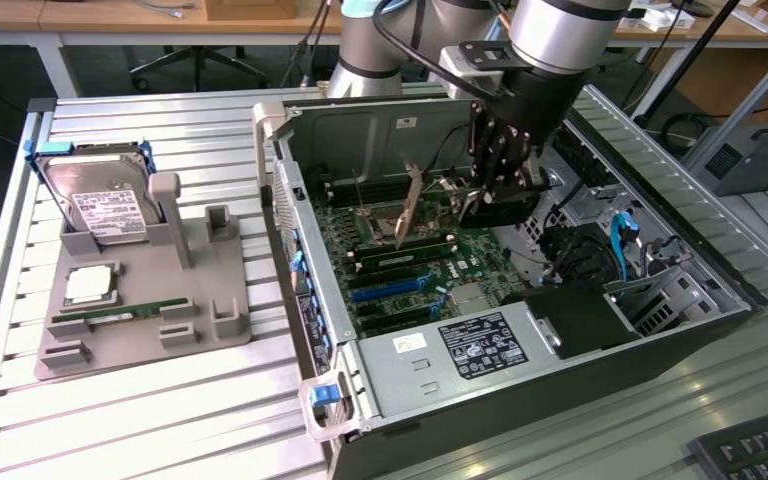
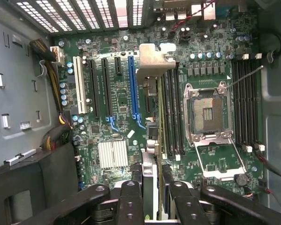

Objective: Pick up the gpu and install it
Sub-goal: 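Insert the gpu into the slot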

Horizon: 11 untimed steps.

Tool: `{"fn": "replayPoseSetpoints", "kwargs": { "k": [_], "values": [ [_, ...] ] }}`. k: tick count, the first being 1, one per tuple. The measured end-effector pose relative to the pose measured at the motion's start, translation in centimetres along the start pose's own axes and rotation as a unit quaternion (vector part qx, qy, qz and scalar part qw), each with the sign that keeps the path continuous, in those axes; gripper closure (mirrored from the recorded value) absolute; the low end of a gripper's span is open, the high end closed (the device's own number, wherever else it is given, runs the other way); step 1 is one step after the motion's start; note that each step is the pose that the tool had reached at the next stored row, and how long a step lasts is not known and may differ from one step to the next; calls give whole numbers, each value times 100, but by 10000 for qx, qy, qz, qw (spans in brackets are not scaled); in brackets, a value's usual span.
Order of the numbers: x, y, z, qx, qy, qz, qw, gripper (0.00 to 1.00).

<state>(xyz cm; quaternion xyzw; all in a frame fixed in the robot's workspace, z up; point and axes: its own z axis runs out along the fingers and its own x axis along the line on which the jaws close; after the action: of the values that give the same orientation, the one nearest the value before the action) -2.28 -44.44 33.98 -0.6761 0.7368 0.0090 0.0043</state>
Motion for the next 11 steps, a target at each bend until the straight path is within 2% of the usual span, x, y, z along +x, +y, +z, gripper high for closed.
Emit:
{"fn": "replayPoseSetpoints", "kwargs": {
  "k": [11],
  "values": [
    [31, 5, 3, 0, 0, 0, 10000, 73]
  ]
}}
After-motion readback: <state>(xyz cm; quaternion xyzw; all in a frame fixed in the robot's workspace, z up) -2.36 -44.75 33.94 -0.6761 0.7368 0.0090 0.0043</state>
